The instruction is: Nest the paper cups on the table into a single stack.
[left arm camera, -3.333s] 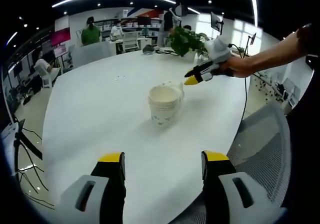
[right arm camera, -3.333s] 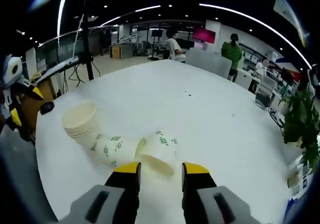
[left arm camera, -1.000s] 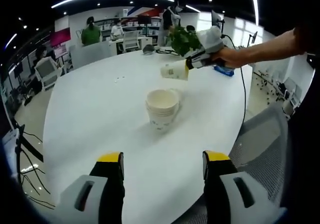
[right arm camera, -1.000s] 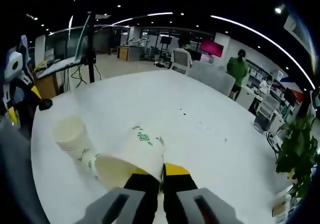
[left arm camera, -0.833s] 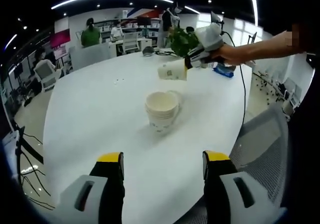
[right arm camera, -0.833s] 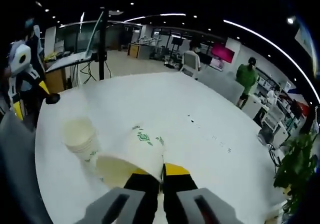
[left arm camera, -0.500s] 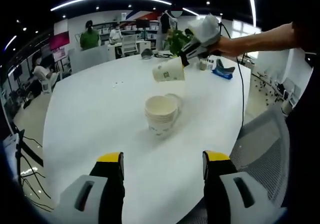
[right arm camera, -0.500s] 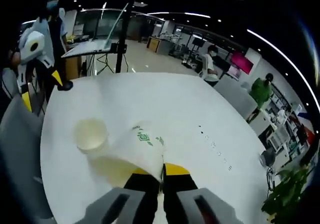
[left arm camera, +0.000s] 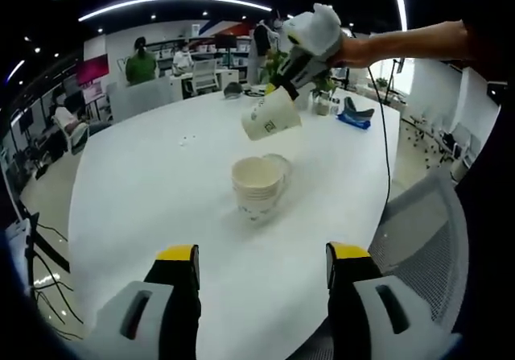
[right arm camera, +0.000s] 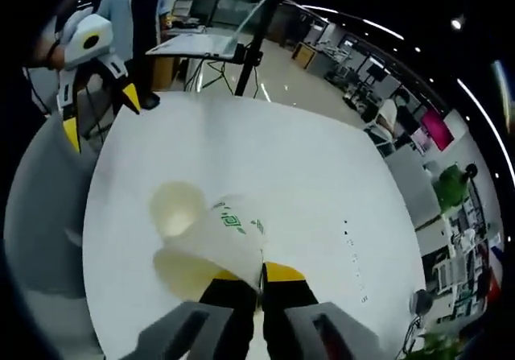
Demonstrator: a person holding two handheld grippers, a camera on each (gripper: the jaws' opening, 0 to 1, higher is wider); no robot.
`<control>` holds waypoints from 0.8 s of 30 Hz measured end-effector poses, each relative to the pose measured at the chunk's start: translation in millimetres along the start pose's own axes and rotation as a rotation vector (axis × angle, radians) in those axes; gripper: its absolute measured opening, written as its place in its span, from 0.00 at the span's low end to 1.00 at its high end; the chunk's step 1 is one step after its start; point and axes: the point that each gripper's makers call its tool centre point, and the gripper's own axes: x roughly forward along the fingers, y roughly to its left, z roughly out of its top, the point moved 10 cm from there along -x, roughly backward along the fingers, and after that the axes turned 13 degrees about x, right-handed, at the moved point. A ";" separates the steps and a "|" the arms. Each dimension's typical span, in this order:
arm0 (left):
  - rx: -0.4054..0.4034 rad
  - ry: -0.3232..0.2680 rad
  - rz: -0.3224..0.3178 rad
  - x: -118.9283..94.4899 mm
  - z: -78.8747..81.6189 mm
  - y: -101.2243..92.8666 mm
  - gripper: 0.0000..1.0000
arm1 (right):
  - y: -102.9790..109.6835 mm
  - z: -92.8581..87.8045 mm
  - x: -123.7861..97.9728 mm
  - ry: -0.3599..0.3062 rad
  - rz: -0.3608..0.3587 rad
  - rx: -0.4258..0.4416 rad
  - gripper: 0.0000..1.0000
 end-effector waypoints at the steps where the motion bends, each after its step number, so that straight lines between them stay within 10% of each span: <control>1: 0.001 -0.001 0.000 -0.5 0.1 -0.1 0.63 | 1.0 3.2 -0.5 0.020 0.008 -0.030 0.00; 24: 0.001 -0.019 -0.001 -7.8 -4.1 3.7 0.63 | 32.9 51.1 20.0 0.246 0.172 -0.288 0.00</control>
